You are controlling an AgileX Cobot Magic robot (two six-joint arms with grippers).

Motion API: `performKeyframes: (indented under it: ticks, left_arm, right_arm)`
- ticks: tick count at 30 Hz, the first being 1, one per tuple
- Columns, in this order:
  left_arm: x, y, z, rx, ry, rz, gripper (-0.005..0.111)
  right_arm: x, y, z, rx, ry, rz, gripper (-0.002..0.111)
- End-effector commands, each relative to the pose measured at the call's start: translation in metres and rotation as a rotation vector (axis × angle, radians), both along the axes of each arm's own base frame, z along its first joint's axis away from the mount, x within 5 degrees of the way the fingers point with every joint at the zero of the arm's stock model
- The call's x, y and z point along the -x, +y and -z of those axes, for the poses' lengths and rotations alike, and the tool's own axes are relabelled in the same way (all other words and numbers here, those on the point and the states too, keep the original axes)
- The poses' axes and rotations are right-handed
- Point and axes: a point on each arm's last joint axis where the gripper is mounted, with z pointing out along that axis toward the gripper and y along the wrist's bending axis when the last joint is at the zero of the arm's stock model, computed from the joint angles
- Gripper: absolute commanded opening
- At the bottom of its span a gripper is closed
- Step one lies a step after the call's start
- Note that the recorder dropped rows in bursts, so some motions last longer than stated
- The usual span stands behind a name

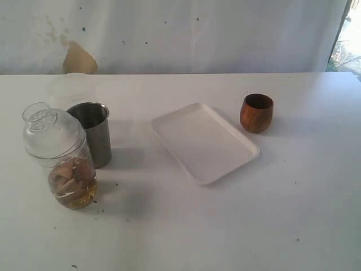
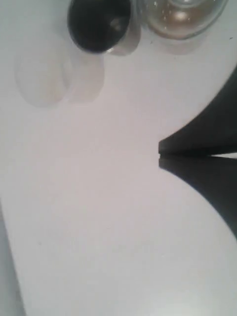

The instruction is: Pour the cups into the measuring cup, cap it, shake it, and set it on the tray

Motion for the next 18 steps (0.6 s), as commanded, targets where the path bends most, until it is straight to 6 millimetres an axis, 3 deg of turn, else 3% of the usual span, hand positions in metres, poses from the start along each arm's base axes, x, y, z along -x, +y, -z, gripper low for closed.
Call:
performKeyframes:
  ticks: [1,4,9,13,18]
  left_arm:
    - [-0.016,-0.021,0.008,0.156,0.143,0.098,0.0]
    - [-0.019,-0.051,0.013,0.312,0.19,0.282,0.0]
    - [-0.016,-0.082,0.025,0.237,0.244,0.356,0.0]
    - [-0.019,-0.091,0.043,0.129,0.286,0.316,0.0]
    - [-0.026,-0.094,0.052,0.112,0.314,0.284,0.0]
  right_arm:
    - [0.0,-0.001,0.002,0.003,0.001,0.01,0.0]
    - [0.0,-0.001,0.002,0.003,0.001,0.01,0.0]
    - [0.0,-0.001,0.002,0.003,0.001,0.01,0.0]
    - [0.0,-0.001,0.002,0.003,0.001,0.01,0.0]
    - [0.0,-0.001,0.002,0.003,0.001,0.01,0.0]
